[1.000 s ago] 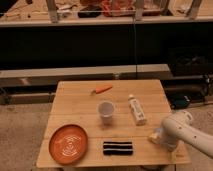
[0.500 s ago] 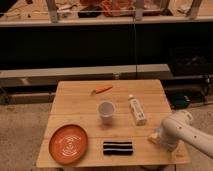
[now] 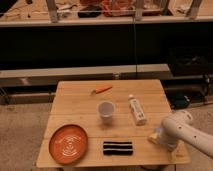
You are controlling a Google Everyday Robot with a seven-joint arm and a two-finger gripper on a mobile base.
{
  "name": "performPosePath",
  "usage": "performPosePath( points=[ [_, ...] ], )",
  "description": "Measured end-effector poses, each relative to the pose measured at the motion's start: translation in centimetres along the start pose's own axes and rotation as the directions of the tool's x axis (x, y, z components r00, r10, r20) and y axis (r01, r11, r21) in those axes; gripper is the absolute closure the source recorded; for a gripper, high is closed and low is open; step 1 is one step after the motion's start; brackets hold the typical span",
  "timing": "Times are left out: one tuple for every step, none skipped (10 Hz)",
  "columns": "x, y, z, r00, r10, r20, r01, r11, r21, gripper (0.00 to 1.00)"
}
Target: Place the white sponge in the ceramic cup
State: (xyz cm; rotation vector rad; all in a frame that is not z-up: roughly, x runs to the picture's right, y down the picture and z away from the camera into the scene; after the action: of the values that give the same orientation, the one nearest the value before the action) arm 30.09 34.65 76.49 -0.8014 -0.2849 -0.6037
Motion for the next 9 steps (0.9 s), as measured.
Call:
performPosePath(
  points=[
    [0.0,0.0,-0.2,1.0,-0.003,-0.002,0.003,1.0,0.002,0.2],
    [-0.1,0.0,-0.8,1.0,-0.007,-0.005,0.007,1.0,0.012,0.2],
    [0.1,0.2,-2.0,1.0,-0.006,-0.013,0.006,1.0,0.024,0.2],
    [0.4,0.5,-3.4,1.0,0.0,-0.015,0.001,0.999,0.038,0.2],
    [0.8,0.5,-5.0,1.0,0.001,-0.019,0.001,0.998,0.055,0.2],
    [1.1,0.4,-5.6,1.0,-0.001,-0.018,0.002,0.998,0.067,0.2],
    [1.4,0.2,-6.4,1.0,-0.003,-0.012,0.004,0.996,0.087,0.2],
    [1.9,0.1,-7.1,1.0,-0.003,-0.001,0.003,0.994,0.11,0.2],
    [2.4,0.1,-7.7,1.0,-0.003,0.008,0.002,0.992,0.126,0.2]
  ],
)
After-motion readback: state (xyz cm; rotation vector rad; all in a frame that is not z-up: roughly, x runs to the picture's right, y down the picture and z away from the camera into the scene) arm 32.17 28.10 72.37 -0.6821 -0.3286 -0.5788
